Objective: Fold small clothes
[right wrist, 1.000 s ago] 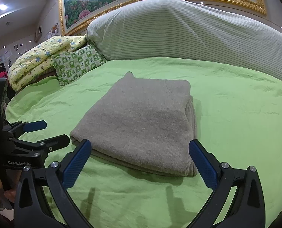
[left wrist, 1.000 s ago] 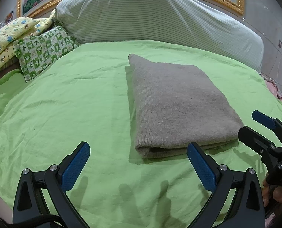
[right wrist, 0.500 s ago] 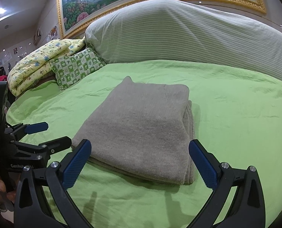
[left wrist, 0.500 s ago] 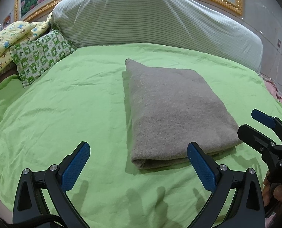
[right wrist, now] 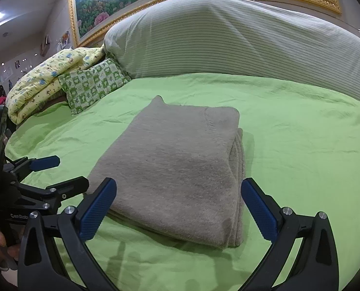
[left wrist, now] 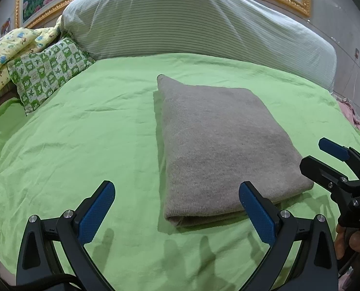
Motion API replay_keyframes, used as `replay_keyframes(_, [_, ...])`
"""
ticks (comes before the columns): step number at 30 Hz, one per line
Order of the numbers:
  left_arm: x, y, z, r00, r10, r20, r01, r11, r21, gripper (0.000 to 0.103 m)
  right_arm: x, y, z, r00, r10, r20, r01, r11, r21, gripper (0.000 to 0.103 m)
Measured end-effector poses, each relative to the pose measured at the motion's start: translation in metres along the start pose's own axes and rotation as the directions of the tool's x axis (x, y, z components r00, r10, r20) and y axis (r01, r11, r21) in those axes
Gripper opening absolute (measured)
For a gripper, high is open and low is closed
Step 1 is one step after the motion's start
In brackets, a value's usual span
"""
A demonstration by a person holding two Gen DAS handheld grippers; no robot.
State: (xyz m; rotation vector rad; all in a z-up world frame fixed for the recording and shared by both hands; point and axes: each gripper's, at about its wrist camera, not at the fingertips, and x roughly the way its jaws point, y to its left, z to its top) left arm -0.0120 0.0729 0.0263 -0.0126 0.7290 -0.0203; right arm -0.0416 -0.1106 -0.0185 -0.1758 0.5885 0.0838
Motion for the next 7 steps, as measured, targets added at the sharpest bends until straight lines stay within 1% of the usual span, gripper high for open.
replay_keyframes(5, [0.0032, 0.0004, 0.0013, 1.0, -0.008, -0.008, 0.008, 1.0, 0.002, 0.102, 0.0062, -0.0069, 0.0021, 1.0, 0.01, -0.013, -0.01, 1.0, 0.02, 0.102])
replay_keyframes(7, [0.0037, 0.0011, 0.0026, 1.0, 0.001, -0.008, -0.001, 1.0, -0.001, 0.102, 0.0078, -0.0079, 0.0025, 1.0, 0.009, -0.016, -0.009, 1.0, 0.014, 0.102])
